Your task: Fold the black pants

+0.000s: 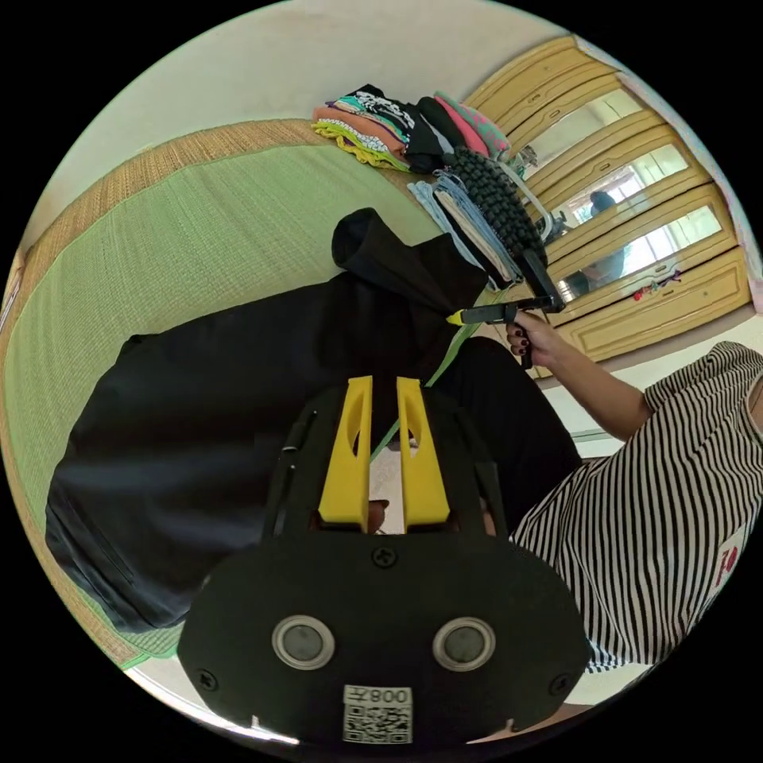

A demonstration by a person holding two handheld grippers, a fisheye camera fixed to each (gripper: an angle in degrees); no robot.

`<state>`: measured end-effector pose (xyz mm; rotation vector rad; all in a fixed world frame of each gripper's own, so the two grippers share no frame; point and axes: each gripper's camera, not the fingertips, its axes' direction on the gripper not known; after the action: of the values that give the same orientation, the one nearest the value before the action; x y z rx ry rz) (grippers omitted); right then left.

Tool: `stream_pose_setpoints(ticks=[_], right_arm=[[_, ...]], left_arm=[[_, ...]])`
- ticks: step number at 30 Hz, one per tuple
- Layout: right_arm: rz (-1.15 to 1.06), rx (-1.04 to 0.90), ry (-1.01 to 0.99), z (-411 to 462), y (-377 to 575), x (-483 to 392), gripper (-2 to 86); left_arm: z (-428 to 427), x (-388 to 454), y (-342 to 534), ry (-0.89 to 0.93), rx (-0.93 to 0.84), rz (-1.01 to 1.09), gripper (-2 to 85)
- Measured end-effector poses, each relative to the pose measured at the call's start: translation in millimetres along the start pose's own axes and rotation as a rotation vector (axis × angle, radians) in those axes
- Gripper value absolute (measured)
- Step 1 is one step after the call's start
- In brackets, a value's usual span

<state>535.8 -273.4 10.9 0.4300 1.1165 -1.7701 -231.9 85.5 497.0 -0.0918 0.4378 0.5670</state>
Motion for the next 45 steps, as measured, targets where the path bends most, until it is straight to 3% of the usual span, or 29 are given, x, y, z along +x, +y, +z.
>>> stream_pose_setpoints(ticks=[7, 14, 20, 24, 34, 40, 45], right_arm=[[-0.076, 0.071, 0.096, -13, 24, -30, 2.8], [-0.341, 0.142, 0.386, -6, 38, -114, 6.0], [-0.519, 0.102, 0.512, 20, 34, -163, 6.1], [-0.455, 0.043, 0.518, 29, 51, -145, 4.3], [-0.296, -0.021, 0.466, 29, 78, -100, 2.7], [-0.228, 0.025, 0.409, 9, 99, -87, 5.1], [-0.272, 0.24, 0.396, -33, 126, -110, 9.6]], left_arm=[[43, -49, -70, 0.138, 0.009, -0.077, 7.8], [78, -94, -118, 0.259, 0.054, -0.219, 4.0], [81, -109, -129, 0.225, 0.087, -0.216, 2.3], [81, -128, -124, 0.19, 0.11, -0.281, 5.3], [114, -169, -134, 0.338, 0.197, -0.454, 7.0], [119, -151, -153, 0.384, 0.248, -0.354, 4.5], [122, -113, -182, 0.405, 0.258, -0.18, 3.8]])
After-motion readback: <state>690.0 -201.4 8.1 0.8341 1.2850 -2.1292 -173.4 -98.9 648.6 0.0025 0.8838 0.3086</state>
